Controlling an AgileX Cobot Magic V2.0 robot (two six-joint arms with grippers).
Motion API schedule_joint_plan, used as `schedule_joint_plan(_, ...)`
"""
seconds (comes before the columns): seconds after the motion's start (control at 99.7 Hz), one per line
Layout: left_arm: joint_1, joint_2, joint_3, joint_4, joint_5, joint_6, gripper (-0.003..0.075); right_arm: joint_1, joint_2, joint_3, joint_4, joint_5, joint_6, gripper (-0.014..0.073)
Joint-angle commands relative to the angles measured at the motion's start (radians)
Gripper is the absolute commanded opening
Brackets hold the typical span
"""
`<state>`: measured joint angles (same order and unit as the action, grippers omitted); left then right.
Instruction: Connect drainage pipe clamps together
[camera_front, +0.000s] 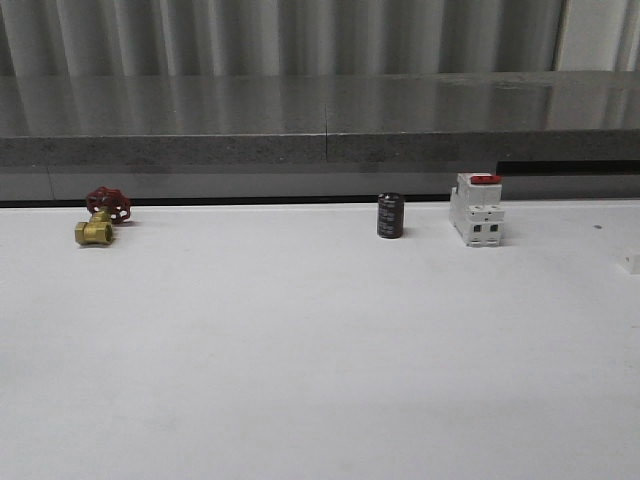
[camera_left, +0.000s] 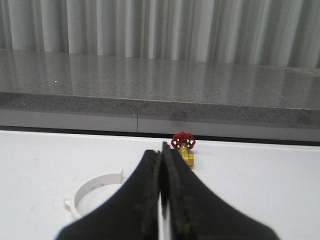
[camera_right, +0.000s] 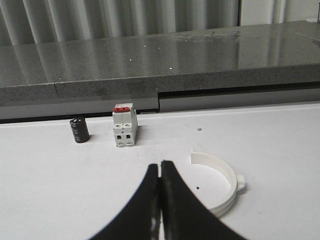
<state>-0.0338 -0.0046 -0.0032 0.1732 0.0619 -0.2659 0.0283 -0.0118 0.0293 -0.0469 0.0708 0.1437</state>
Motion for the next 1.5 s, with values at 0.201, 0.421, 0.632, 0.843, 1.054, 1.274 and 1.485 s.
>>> schedule_joint_plan(0.201,0.003,-0.032,0.046,-0.002,-0.071,-0.008,-0.0020,-0.002,-0.018,-0.020,-0.013,-0.079,-0.005,-0.0067)
schedule_joint_plan(0.421,0.003,-0.032,0.037,-0.002,-0.073,-0.008,-0.0020,-0.002,-0.018,-0.020,-0.013,-0.079,-0.005,-0.0067)
schedule_joint_plan(0.632,0.003,0.020,-0.055,-0.027,-0.028,-0.008,-0.0020,-0.002,-0.018,-0.020,-0.013,-0.079,-0.005,-0.0067)
schedule_joint_plan(0.843,0.003,0.181,-0.241,-0.057,0.163,-0.008,-0.0020,-0.002,-0.018,-0.020,-0.013,-0.079,-0.005,-0.0067)
schedule_joint_plan(1.054,0.003,0.406,-0.461,-0.073,0.434,-0.008,-0.0020,-0.002,-0.018,-0.020,-0.013,-0.079,-0.005,-0.0067)
schedule_joint_plan(1.274,0.003,0.585,-0.577,-0.073,0.497,-0.008,-0.0020,-0.002,-0.018,-0.020,-0.013,-0.079,-0.005,-0.0067)
schedule_joint_plan(1.485,0.003,0.649,-0.580,-0.073,0.466,-0.008,-0.0020,-0.002,-0.018,-0.020,-0.013,-0.079,-0.005,-0.0067)
